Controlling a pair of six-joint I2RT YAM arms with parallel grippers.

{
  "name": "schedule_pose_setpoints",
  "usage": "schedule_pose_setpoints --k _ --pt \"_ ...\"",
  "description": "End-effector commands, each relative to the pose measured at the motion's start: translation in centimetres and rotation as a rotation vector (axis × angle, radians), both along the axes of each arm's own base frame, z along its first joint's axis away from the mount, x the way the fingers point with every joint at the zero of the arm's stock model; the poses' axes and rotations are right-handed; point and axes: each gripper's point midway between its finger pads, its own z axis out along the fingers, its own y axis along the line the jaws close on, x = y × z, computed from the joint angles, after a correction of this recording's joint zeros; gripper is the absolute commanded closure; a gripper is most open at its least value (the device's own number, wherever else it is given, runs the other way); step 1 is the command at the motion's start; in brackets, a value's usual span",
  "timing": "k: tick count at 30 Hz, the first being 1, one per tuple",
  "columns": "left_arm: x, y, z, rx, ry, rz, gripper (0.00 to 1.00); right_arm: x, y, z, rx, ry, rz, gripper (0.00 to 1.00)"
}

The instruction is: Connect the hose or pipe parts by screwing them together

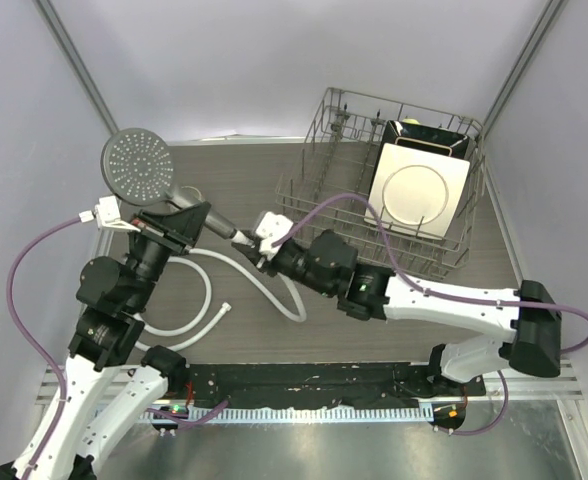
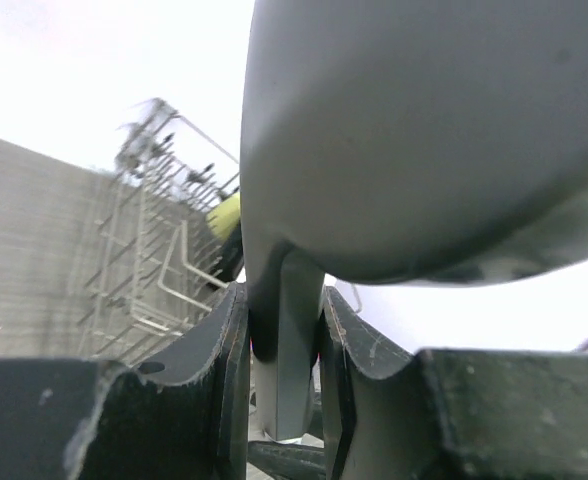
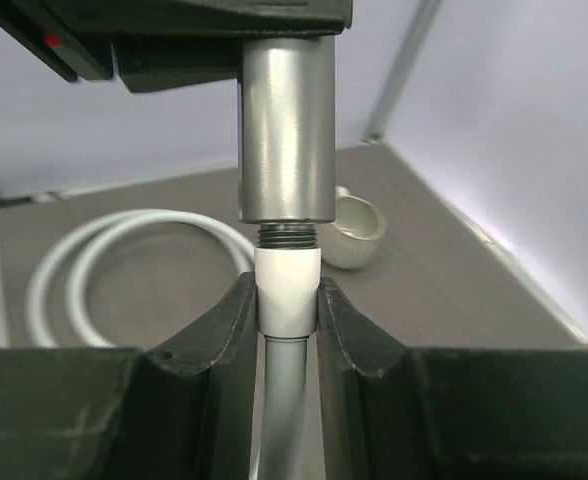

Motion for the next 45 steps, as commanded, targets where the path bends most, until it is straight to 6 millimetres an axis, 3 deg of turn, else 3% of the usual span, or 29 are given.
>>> schedule_pose_setpoints --k 1,8,9,14,16,17,22,27,30,31,35,36,37,39,40,41,42,43,44,45 --pt "-3.3 -2.0 3.5 -0.047 -0.218 -0.174 1.00 -1.1 -2.4 7.5 0.337 0.109 0.221 0.99" --pt "-4.5 -4.0 4.1 -0.099 -0.315 -0.312 1.00 -1.4 -2.9 7.8 0.433 0.258 0.425 0.99" --pt "-4.6 -4.1 4.1 -0.103 -0.324 -0.326 1.00 -1.1 -3.7 8.7 0.489 0.278 0.459 0.99" --pt "-5.4 -6.1 3.7 -0.036 -0.362 -0.445 1.00 0.2 -5.4 8.2 0.582 0.383 0.551 0.99" --pt "-5.6 -6.7 3.7 -0.031 -0.389 -0.488 1.00 0.4 -6.3 9.2 0.643 0.415 0.611 0.99" --pt "-5.5 -6.8 3.6 -0.035 -0.392 -0.490 1.00 0.5 -6.0 8.4 0.636 0.452 0.646 0.99" --pt "-5.3 -7.3 3.1 -0.011 -0.410 -0.508 1.00 -0.1 -7.1 9.4 0.735 0.547 0.808 0.99" --pt "-5.0 -7.6 2.9 0.010 -0.409 -0.511 1.00 0.3 -7.1 9.2 0.741 0.565 0.838 0.99" --pt "-3.7 -7.2 2.2 0.029 -0.353 -0.457 1.00 0.5 -7.1 9.1 0.732 0.582 0.817 0.80" --pt "-3.3 -7.1 2.1 0.034 -0.334 -0.437 1.00 0.6 -7.2 8.9 0.727 0.582 0.804 0.67" --pt "-1.8 -6.5 1.4 0.080 -0.252 -0.365 1.00 1.6 -7.5 8.1 0.696 0.566 0.669 0.43" --pt "-1.7 -6.4 1.6 0.090 -0.235 -0.360 1.00 2.7 -7.2 6.6 0.645 0.570 0.587 0.37" --pt "-1.5 -6.4 1.7 0.091 -0.225 -0.355 1.00 2.9 -7.9 7.3 0.654 0.540 0.533 0.35" --pt "-1.1 -6.2 1.7 0.092 -0.203 -0.337 1.00 4.3 -8.1 5.4 0.576 0.532 0.406 0.31" --pt "-0.6 -5.8 1.8 0.087 -0.189 -0.303 1.00 4.5 -8.8 6.5 0.582 0.492 0.363 0.30" --pt "-0.5 -5.5 2.2 0.086 -0.183 -0.282 1.00 4.9 -8.9 5.5 0.544 0.519 0.312 0.29" --pt "0.0 -5.2 1.5 0.101 -0.147 -0.260 1.00 4.6 -8.8 5.6 0.491 0.453 0.285 0.28" --pt "0.5 -4.7 1.4 0.105 -0.129 -0.220 1.00 5.0 -8.9 6.9 0.488 0.401 0.218 0.27" --pt "0.7 -4.4 1.8 0.106 -0.120 -0.198 1.00 4.5 -9.0 6.0 0.420 0.404 0.163 0.27" --pt "1.1 -4.2 1.0 0.123 -0.081 -0.181 1.00 4.3 -8.8 6.0 0.368 0.348 0.124 0.26"
